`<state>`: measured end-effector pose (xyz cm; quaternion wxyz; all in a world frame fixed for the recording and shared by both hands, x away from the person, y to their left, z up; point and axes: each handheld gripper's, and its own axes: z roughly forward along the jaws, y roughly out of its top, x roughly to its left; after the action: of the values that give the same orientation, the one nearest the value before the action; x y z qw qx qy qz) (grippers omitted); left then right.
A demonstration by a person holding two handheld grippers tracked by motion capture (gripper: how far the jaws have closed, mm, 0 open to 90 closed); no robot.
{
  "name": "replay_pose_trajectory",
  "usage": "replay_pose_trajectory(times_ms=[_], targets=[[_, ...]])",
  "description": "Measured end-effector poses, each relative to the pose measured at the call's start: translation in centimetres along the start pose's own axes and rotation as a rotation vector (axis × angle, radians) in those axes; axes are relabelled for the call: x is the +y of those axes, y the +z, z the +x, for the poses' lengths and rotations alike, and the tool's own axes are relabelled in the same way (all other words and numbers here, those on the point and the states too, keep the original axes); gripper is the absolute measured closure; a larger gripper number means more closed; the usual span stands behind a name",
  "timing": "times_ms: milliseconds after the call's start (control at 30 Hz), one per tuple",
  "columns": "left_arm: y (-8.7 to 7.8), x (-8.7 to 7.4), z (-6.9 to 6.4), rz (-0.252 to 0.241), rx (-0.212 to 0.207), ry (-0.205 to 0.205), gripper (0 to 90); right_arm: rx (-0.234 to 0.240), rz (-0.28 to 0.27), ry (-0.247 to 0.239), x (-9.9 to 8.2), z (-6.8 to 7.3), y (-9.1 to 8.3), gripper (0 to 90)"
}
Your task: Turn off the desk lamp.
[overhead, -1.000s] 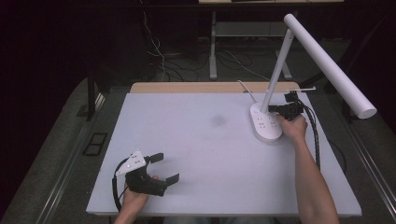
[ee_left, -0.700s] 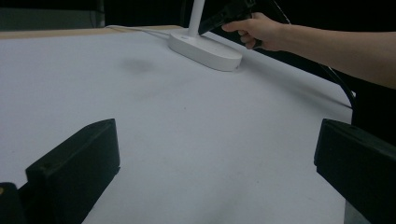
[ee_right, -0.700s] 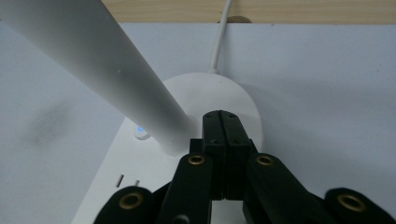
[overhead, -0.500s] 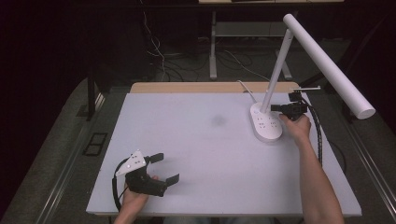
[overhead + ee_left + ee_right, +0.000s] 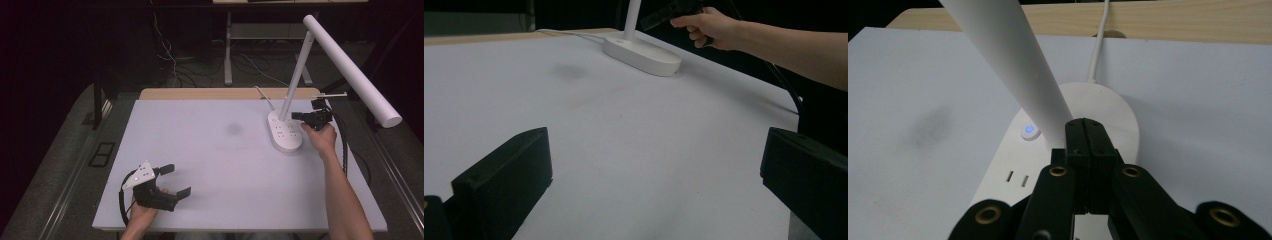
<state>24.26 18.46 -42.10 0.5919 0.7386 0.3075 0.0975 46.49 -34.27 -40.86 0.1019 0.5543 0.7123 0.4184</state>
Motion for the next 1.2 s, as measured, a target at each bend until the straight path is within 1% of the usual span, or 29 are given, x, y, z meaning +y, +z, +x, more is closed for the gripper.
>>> replay_pose_trajectory(times_ms=[33, 100, 167, 200, 333, 367, 433, 500, 567, 633, 667, 733, 767, 800, 833, 867, 900, 933, 967, 1000, 1100, 1133, 1167, 1200], targets=[[0.0, 0.0, 0.0, 0.000, 0.000, 0.000, 0.0, 0.007, -0.019, 0.003, -0.1, 0.0, -0.3, 90.0], [0.0, 0.0, 0.0, -0.001, -0.001, -0.001, 0.0, 0.016, -0.026, 0.006, -0.2, 0.1, -0.7, 90.0], [0.0, 0.0, 0.0, 0.000, -0.002, 0.001, 0.0, 0.028, -0.043, 0.024, -0.3, 0.3, -1.2, 90.0], [0.0, 0.0, 0.0, 0.001, -0.003, 0.001, 0.0, 0.028, -0.043, 0.024, -0.3, 0.3, -1.2, 90.0], [0.2, 0.0, -0.2, 0.004, -0.010, 0.005, 0.0, 0.025, -0.043, 0.018, -0.7, 1.2, -2.4, 90.0], [0.2, 0.0, -0.2, 0.005, -0.013, 0.007, 0.0, 0.025, -0.043, 0.018, -0.7, 1.2, -2.4, 90.0], [0.2, 0.0, -0.3, 0.008, -0.018, 0.012, 0.0, 0.035, -0.054, 0.023, -1.0, 1.6, -3.3, 89.9], [0.2, 0.0, -0.3, 0.007, -0.022, 0.010, 0.0, 0.038, -0.066, 0.020, -1.2, 1.8, -3.9, 87.2], [0.2, 0.0, -0.4, 0.005, -0.025, 0.012, 0.0, 0.041, -0.066, 0.024, -1.3, 2.0, -4.1, 85.7], [0.2, 0.0, -0.5, 0.003, -0.026, 0.009, 0.0, 0.058, -0.078, 0.039, -1.7, 2.2, -4.6, 83.0], [0.2, 0.0, -0.5, 0.003, -0.027, 0.009, 0.0, 0.076, -0.084, 0.048, -1.9, 2.3, -4.8, 81.5], [0.2, 0.0, -0.5, 0.001, -0.028, 0.010, 0.0, 0.085, -0.075, 0.041, -2.3, 2.7, -5.0, 75.9], [0.2, 0.0, -0.6, 0.003, -0.028, 0.011, 0.0, 0.095, -0.065, 0.034, -2.8, 3.1, -5.1, 70.2], [0.3, 0.0, -0.6, 0.005, -0.028, 0.012, 0.0, 0.098, -0.066, 0.031, -3.0, 3.4, -5.3, 67.8], [0.3, 0.0, -0.6, 0.005, -0.031, 0.011, 0.0, 0.098, -0.066, 0.031, -3.0, 3.4, -5.3, 67.8], [0.4, 0.0, -0.6, 0.005, -0.033, 0.012, 0.0, 0.102, -0.065, 0.031, -3.2, 3.7, -5.5, 64.6], [0.4, 0.0, -0.6, 0.006, -0.034, 0.013, 0.0, 0.103, -0.074, 0.022, -3.6, 4.3, -5.8, 57.6], [0.4, 0.0, -0.7, 0.007, -0.035, 0.015, 0.0, 0.103, -0.074, 0.022, -3.6, 4.3, -5.8, 57.6], [0.4, 0.0, -0.7, 0.006, -0.038, 0.015, 0.0, 0.109, -0.081, 0.019, -4.0, 5.0, -6.2, 50.3], [0.4, 0.0, -0.7, 0.006, -0.038, 0.015, 0.0, 0.109, -0.081, 0.019, -4.0, 5.0, -6.2, 50.3], [0.3, 0.0, -0.7, 0.005, -0.039, 0.015, 0.0, 0.117, -0.098, 0.013, -4.8, 6.1, -6.9, 38.5], [0.3, 0.0, -0.7, 0.004, -0.038, 0.015, 0.0, 0.121, -0.106, -0.014, -5.2, 6.7, -7.3, 24.4], [0.3, 0.0, -0.7, 0.004, -0.037, 0.016, 0.0, 0.121, -0.106, -0.014, -5.2, 6.7, -7.3, 24.4], [0.3, 0.0, -0.7, 0.002, -0.037, 0.013, 0.0, 0.138, -0.111, -0.026, -5.5, 7.4, -7.8, 12.5]])
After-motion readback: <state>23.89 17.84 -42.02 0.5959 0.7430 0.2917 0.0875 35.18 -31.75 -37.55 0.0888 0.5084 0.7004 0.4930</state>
